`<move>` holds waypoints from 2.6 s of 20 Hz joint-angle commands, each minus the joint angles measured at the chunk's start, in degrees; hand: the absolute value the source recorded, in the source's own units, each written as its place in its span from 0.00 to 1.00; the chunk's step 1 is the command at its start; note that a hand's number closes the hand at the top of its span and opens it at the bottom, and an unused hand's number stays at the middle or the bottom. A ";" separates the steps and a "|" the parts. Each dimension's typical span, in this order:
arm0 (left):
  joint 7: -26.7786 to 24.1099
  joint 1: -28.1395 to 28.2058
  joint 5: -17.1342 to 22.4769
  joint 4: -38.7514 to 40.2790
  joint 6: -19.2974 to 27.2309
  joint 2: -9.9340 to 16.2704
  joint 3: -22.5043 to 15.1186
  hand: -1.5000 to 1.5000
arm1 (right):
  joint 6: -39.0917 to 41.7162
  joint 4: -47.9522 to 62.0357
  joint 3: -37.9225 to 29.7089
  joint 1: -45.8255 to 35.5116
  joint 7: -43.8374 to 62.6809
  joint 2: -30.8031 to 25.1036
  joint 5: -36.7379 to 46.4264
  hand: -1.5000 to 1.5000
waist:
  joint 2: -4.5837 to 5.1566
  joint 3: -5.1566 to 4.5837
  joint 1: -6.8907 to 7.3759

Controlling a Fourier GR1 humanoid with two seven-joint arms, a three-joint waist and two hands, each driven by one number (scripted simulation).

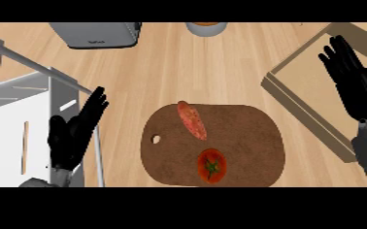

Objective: Pick the tomato from the cutting board and place it in the cardboard box

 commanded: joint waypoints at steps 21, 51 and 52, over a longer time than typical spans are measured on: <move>-4.21 8.23 -15.34 2.12 0.65 5.49 18.58 0.50 | 8.34 -12.86 21.01 6.22 -35.73 -2.73 28.07 0.00 | 2.17 -3.79 -1.74; -1.79 7.66 -27.45 0.19 -7.97 -4.08 27.73 0.50 | 14.56 -14.94 41.34 -3.34 -9.64 -4.02 61.66 0.00 | 2.43 -4.12 -1.17; -1.59 7.92 -26.93 0.35 -8.32 -4.50 28.10 0.50 | 14.35 -14.39 42.84 -2.59 -8.99 -3.50 62.94 0.00 | 2.47 -4.12 -1.15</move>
